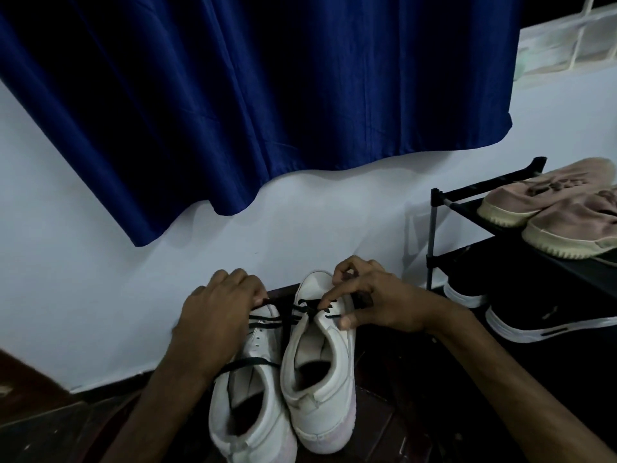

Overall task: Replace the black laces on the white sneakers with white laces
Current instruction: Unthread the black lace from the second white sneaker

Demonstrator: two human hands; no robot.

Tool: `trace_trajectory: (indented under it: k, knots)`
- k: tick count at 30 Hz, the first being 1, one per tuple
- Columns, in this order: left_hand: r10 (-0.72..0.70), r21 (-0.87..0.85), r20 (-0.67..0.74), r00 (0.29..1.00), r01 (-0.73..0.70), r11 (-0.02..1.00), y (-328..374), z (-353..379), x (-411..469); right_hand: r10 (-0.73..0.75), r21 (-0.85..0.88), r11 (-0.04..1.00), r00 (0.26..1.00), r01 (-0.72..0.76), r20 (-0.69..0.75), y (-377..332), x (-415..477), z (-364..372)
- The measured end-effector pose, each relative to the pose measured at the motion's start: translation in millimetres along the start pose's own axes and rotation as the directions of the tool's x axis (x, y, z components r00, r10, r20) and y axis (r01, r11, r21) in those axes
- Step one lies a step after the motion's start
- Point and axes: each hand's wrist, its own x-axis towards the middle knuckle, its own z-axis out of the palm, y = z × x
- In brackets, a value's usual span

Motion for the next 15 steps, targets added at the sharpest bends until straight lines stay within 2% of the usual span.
trace_trajectory:
  k: [2, 4, 7, 10, 12, 15]
  knots:
    - [0.013, -0.129, -0.018, 1.0, -0.015, 0.992, 9, -9, 5, -0.037, 0.134, 0.99, 0.999, 0.041, -0.028, -5, -1, -6]
    - [0.046, -0.274, 0.036, 0.998, -0.035, 0.961, 20, -14, 10, -0.083, 0.243, 0.966, 0.996, 0.091, -0.042, -10, 2, -4]
    - [0.128, -0.32, 0.172, 0.977, -0.067, 0.945, 37, -13, 15, -0.093, 0.275, 0.955, 0.993, 0.108, -0.07, -9, 8, 9]
    - [0.131, -0.327, 0.195, 0.972, -0.062, 0.943, 36, -9, 20, -0.072, 0.286, 0.953, 0.991, 0.1, -0.109, -2, 11, 15]
    - [0.163, -0.237, 0.165, 0.973, -0.122, 0.964, 35, -9, 20, -0.076, 0.284, 0.953, 0.99, 0.106, -0.115, -1, 12, 15]
    - [0.318, 0.061, 0.023, 0.948, -0.319, 0.946, 35, -4, 20, -0.089, 0.255, 0.96, 0.99, 0.116, -0.114, 0, 13, 19]
